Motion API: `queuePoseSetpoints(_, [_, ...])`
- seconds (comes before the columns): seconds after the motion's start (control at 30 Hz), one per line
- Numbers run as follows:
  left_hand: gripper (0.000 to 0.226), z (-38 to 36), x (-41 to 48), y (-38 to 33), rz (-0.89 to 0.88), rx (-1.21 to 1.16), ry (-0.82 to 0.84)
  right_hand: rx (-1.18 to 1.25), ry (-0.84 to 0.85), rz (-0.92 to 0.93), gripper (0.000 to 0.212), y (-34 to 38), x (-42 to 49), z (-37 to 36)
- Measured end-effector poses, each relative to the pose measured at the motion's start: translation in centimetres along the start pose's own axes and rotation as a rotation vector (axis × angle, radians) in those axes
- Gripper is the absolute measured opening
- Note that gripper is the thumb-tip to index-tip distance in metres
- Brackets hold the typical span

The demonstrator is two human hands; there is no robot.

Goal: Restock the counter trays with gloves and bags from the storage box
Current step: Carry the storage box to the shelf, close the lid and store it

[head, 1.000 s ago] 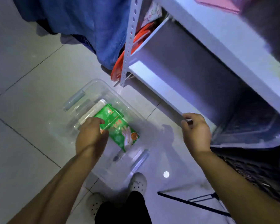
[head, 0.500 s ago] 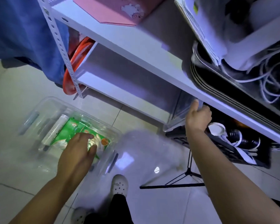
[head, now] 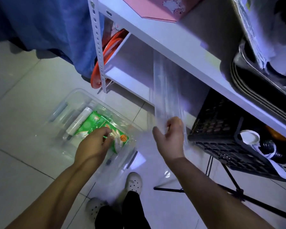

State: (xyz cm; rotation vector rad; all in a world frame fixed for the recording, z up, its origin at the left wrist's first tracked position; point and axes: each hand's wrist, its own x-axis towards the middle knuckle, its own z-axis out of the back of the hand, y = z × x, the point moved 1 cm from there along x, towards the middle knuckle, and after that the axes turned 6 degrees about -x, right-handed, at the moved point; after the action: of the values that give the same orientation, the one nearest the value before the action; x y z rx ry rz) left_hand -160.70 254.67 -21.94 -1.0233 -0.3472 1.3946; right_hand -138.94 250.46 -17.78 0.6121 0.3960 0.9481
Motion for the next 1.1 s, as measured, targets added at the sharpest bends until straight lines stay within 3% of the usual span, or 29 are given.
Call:
queuePoseSetpoints(0.1, [0.015,1.2,1.0,-0.3,0.071,-0.184,-0.030,-0.142,0.133,0.198,0.029,1.3,-3.6,-2.2])
queuePoseSetpoints(0.2, [0.020,2.5,1.6,-0.9,0.288,-0.747,-0.088,-0.263,0.231,0.335,0.034,2.1,-7.2,-3.9])
queuePoseSetpoints(0.27, [0.039,3.3,2.0,-0.5,0.398,-0.974,-0.159,-0.309,0.295,0.418,0.031,2.2,-9.6,-4.7])
queuePoseSetpoints(0.4, [0.062,4.5,1.4,2.0,0.532,-0.956,-0.277,-0.417,0.430,0.591,0.031,1.1,-11.7,-5.6])
queuePoseSetpoints(0.53, [0.040,4.6,-0.2,6.6,0.651,-0.963,-0.393,-0.405,0.610,0.687,0.041,0.0,-10.2,-6.5])
queuePoseSetpoints(0.6, [0.028,4.5,-0.8,9.3,0.696,-0.968,-0.434,-0.396,0.647,0.634,0.036,-0.5,-8.8,-7.1])
queuePoseSetpoints(0.7, [0.021,3.6,-1.5,12.9,0.746,-1.001,-0.444,-0.428,0.544,0.496,0.026,-2.3,-6.6,-8.7])
queuePoseSetpoints(0.87, [0.012,0.5,-1.8,17.9,0.823,-0.847,-0.436,-0.528,0.513,0.030,0.030,-7.6,-3.3,-12.5])
queuePoseSetpoints(0.97, [0.026,-1.2,-1.6,20.9,0.846,-0.616,-0.515,-0.521,0.515,-0.138,0.037,-10.4,-2.3,-14.7])
queuePoseSetpoints(1.1, [0.044,-3.1,-1.2,24.3,0.859,-0.259,-0.463,-0.479,0.548,-0.293,0.046,-12.8,-2.9,-17.5])
